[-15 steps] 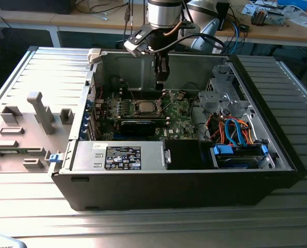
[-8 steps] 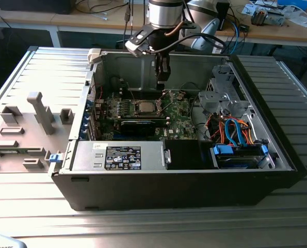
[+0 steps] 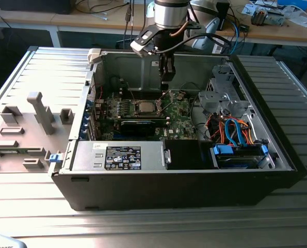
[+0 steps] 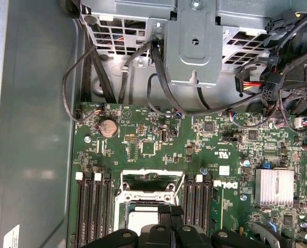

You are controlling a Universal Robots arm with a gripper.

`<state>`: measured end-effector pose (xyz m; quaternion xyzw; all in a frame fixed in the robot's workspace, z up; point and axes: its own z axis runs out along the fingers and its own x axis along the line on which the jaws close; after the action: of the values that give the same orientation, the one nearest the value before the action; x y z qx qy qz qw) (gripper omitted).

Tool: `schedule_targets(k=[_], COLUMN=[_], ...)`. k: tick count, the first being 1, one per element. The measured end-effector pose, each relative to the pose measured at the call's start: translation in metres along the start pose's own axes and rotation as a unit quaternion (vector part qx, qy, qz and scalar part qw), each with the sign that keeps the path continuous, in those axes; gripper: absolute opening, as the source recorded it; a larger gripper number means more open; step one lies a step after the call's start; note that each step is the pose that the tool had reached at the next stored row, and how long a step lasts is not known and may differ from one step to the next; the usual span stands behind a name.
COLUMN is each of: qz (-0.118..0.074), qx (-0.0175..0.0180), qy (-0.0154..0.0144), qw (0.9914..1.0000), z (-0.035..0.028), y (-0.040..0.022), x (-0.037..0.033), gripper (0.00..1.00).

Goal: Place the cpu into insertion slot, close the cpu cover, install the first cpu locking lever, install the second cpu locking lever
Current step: 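Close the cpu cover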

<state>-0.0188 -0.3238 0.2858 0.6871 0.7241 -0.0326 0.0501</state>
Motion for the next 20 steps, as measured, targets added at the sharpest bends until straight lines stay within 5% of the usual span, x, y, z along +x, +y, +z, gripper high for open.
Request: schedule_targets(k=[20], qz=[0.0], qx=[0.0], qy=[0.0], qw=[1.0], z=[0.0005], y=[0.0072], x=[-0.0003], gripper=[0.11])
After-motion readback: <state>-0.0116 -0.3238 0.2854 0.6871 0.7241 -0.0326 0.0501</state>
